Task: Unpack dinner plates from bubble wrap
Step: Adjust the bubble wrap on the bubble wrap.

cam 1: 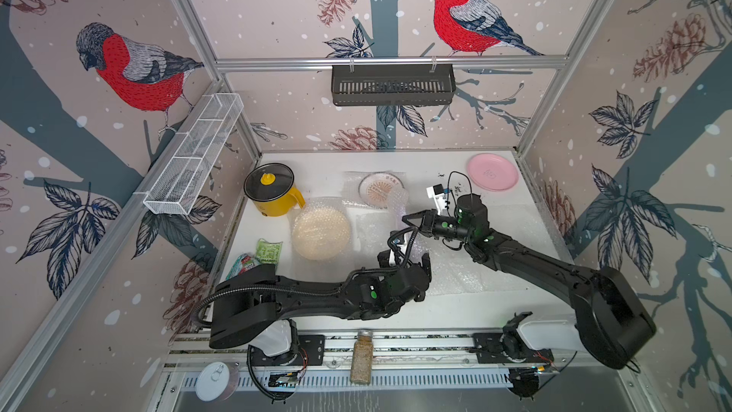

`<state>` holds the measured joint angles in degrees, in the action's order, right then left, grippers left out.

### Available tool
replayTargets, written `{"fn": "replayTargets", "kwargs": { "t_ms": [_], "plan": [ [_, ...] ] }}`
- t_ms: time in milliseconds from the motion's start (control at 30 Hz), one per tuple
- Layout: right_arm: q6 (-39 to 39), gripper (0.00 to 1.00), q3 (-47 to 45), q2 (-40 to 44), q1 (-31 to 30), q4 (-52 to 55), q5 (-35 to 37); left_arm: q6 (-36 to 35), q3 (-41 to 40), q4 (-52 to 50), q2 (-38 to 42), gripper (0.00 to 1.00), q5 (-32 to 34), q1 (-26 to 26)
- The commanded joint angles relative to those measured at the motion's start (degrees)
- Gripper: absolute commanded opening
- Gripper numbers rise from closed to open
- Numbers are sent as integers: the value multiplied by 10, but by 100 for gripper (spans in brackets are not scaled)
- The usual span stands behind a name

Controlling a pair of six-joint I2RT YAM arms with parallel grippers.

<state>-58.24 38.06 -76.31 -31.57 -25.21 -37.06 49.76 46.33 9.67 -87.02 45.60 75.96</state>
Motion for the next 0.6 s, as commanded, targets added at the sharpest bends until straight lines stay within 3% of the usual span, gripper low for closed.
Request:
{"fn": "replayTargets", "kwargs": {
  "t_ms": [0,233,567],
  "plan": [
    [8,9,-5,-1,0,52,23,50,14,-28,-18,94,54,-1],
    [16,10,-4,5,2,60,24,87,22,-67,-27,65,68,-2],
    [23,13,19,9,1,69,19,44,69,-111,-49,18,83,-3]
  ]
}}
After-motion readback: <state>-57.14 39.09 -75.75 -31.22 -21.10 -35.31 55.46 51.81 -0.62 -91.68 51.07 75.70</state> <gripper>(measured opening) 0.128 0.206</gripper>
